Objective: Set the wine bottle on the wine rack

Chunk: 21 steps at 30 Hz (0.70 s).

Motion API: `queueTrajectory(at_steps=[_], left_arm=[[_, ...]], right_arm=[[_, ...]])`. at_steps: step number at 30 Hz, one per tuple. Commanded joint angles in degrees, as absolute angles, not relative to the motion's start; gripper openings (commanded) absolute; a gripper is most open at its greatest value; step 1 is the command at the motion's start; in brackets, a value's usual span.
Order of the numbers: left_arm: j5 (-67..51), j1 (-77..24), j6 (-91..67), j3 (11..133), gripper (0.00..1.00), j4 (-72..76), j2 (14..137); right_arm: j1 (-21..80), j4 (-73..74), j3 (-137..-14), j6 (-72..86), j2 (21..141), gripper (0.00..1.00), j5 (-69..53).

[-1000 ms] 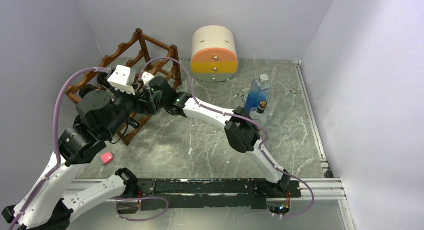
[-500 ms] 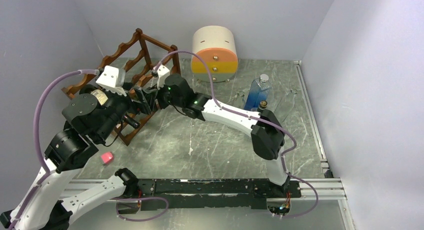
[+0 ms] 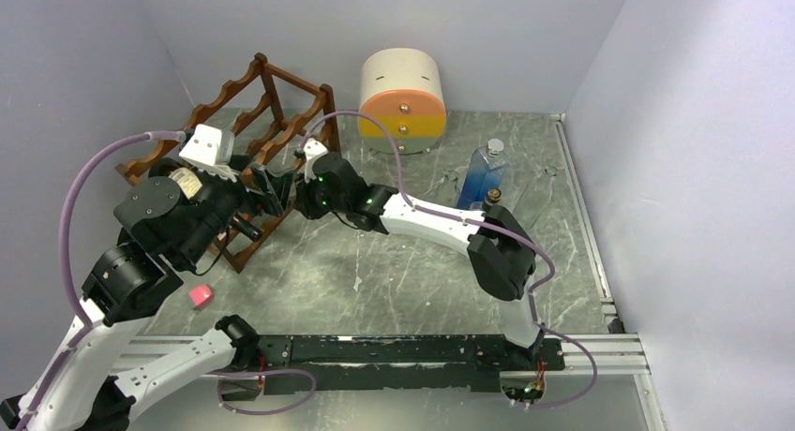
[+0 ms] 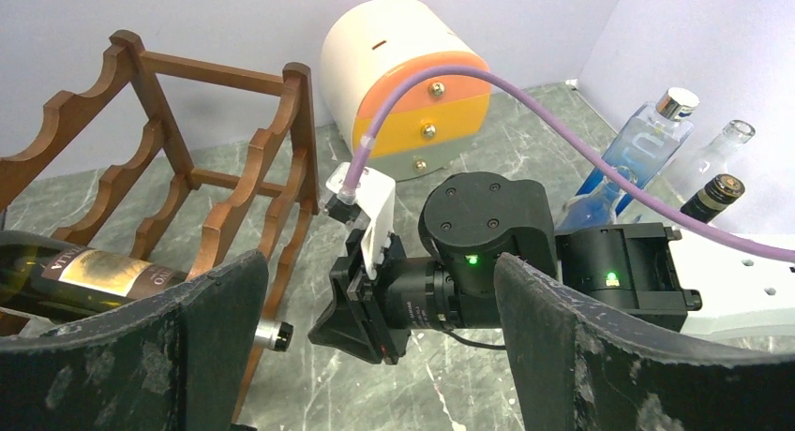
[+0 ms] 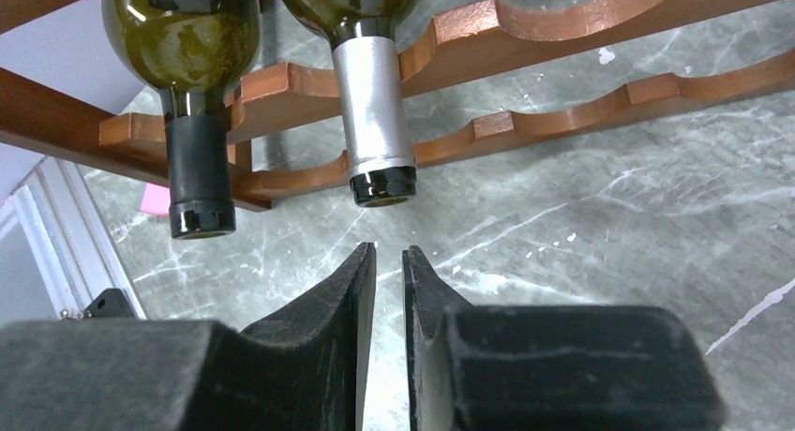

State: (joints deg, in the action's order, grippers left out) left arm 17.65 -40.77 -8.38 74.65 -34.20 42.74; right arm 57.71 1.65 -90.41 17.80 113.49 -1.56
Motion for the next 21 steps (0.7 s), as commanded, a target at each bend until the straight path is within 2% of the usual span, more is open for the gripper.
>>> queueTrajectory(at_steps=[1,21], left_arm=[[16.2,-41.1,-8.7,74.9,0.94,-33.3,43.1],[15.3,-41.1,-8.1,76.2,0.94,-33.8,44.6]], right_arm=[[57.5,2.0,-93.1,17.7,116.2,0.2,-0.9],[57.5,4.0,-103.3,17.6,124.4,0.18,-3.2]])
